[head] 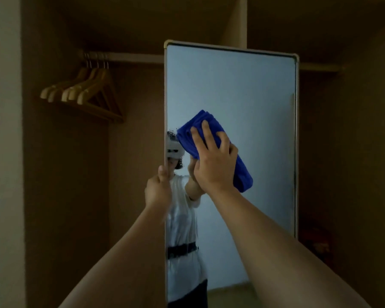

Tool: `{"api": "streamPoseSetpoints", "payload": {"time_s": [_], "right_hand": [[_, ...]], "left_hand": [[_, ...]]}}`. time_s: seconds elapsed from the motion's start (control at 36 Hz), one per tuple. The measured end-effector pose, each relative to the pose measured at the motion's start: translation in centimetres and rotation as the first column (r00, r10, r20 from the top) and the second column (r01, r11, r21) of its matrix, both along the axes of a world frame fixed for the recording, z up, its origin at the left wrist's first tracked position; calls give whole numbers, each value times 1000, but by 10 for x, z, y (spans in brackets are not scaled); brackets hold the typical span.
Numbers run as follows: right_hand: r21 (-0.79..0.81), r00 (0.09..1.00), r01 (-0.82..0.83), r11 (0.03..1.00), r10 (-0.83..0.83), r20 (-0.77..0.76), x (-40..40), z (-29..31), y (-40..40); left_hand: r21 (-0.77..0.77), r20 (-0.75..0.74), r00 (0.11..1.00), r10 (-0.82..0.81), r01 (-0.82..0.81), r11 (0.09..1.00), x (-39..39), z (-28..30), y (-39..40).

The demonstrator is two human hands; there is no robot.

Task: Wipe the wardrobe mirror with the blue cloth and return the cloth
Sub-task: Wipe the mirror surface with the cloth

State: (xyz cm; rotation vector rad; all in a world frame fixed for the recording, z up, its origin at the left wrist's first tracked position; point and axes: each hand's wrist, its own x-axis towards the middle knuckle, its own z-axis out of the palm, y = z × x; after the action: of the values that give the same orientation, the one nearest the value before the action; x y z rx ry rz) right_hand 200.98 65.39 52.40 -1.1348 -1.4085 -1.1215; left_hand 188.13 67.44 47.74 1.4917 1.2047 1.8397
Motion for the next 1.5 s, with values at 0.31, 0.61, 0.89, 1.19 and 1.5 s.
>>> {"api": "streamPoseSetpoints", "payload": {"time_s": [0.31, 0.61, 0.89, 1.19, 1.5], "right_hand": [[-105, 997, -53, 993, 46, -65, -18, 65, -6], [32, 993, -117, 993, 116, 31, -26, -17, -5], [-87, 991, -90, 992, 98, 97, -26, -11, -21], [-154, 1000, -13, 988, 18, 25, -43, 84, -24], [-137, 997, -75, 988, 76, 0, -41, -30, -23]], "left_hand": [[-50, -6, 1000, -8, 8, 999, -1, -5, -1], [2, 0, 1000, -28, 28, 1000, -1, -10, 6], [-23, -23, 1000, 3, -4, 1000, 0, -9, 6], [-54, -2, 1000, -14, 14, 998, -1, -8, 0], [-50, 101, 992, -70, 75, 996, -1, -9, 7]]}}
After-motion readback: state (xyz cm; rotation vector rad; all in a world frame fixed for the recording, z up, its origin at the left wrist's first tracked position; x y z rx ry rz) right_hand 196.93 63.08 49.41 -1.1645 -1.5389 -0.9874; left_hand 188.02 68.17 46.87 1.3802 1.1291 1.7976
